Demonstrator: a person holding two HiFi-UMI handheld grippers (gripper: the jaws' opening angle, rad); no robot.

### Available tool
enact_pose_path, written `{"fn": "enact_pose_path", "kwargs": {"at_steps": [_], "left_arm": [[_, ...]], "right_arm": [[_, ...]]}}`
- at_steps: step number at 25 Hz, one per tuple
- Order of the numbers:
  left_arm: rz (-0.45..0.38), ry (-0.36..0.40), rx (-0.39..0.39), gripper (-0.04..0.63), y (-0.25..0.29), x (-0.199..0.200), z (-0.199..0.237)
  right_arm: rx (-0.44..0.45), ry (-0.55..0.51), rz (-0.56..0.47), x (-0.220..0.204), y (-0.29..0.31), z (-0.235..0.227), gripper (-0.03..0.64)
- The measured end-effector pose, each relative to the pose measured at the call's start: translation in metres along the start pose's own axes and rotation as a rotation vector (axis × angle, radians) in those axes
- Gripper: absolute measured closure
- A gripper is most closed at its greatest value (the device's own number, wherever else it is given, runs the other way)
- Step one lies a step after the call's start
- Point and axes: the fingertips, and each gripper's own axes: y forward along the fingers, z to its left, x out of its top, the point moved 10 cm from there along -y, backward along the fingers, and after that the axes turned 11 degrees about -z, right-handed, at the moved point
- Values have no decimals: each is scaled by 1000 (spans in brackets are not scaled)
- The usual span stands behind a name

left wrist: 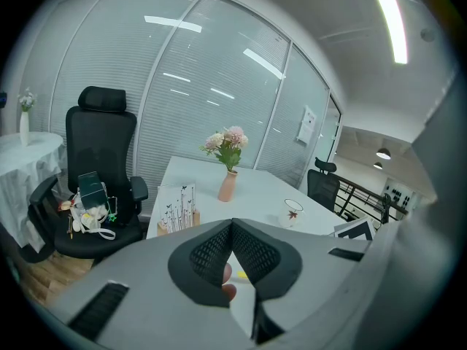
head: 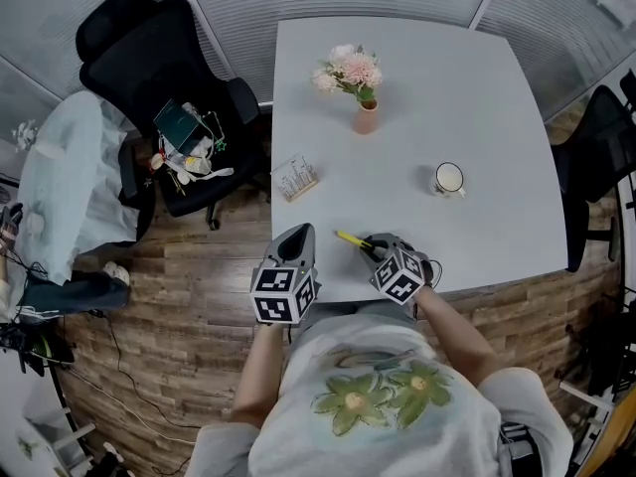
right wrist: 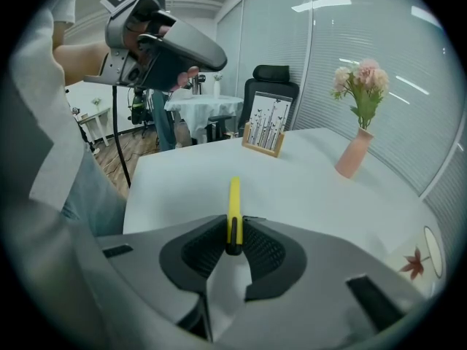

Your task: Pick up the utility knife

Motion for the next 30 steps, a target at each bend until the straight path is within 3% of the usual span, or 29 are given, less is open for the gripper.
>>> {"fn": "enact_pose_path", "kwargs": {"at_steps": [30], "left_arm": [[13, -9, -23, 591, 0, -6, 0]], "right_arm": [[-48, -2, -140, 40, -27, 1, 546]]}}
